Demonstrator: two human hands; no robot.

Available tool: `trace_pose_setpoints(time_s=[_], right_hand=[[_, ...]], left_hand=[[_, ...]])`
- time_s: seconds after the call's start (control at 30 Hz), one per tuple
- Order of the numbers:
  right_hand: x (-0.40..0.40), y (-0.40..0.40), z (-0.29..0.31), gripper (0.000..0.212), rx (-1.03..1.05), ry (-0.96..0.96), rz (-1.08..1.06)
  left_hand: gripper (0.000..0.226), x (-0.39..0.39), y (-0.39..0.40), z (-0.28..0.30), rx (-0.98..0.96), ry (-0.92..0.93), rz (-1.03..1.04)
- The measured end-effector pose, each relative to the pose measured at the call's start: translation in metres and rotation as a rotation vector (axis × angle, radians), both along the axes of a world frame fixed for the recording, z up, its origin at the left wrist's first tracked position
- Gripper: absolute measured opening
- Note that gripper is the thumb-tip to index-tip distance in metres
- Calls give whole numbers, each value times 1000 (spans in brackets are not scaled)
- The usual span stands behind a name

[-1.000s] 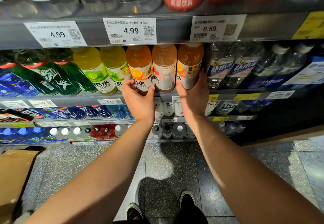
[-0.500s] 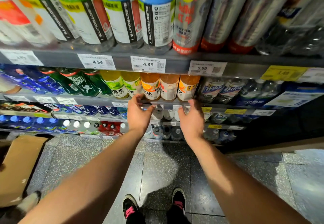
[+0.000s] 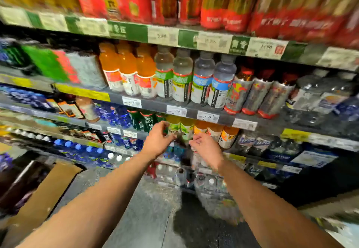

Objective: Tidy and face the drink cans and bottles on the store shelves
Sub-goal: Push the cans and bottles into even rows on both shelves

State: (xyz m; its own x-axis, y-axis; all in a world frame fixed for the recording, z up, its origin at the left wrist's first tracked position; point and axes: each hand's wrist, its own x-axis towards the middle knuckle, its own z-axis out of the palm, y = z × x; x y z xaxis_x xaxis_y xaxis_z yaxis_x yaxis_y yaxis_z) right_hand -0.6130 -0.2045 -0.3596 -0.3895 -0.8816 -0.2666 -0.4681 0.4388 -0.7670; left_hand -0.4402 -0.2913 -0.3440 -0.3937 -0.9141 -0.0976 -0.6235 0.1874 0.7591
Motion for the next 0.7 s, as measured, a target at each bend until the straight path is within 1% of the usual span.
trace_pose_setpoints(time_s=[0.13, 0.27, 0.4, 0.53, 0.7], right_hand=[[68, -17, 53, 17, -85, 31, 13], [141, -26, 102, 28, -130, 185, 64], [199, -39, 151, 28, -266, 232, 63], [231, -55, 202, 30, -351, 259, 69], [250, -84, 260, 26, -448, 335, 64]], left_hand=[[51, 66, -8, 42, -90, 45, -13], [47, 140, -14, 81, -158, 66, -68], [54, 198, -27, 127, -238, 86, -96], [54, 233, -45, 175, -303, 131, -101], [50, 250, -72, 228, -383, 219, -85]])
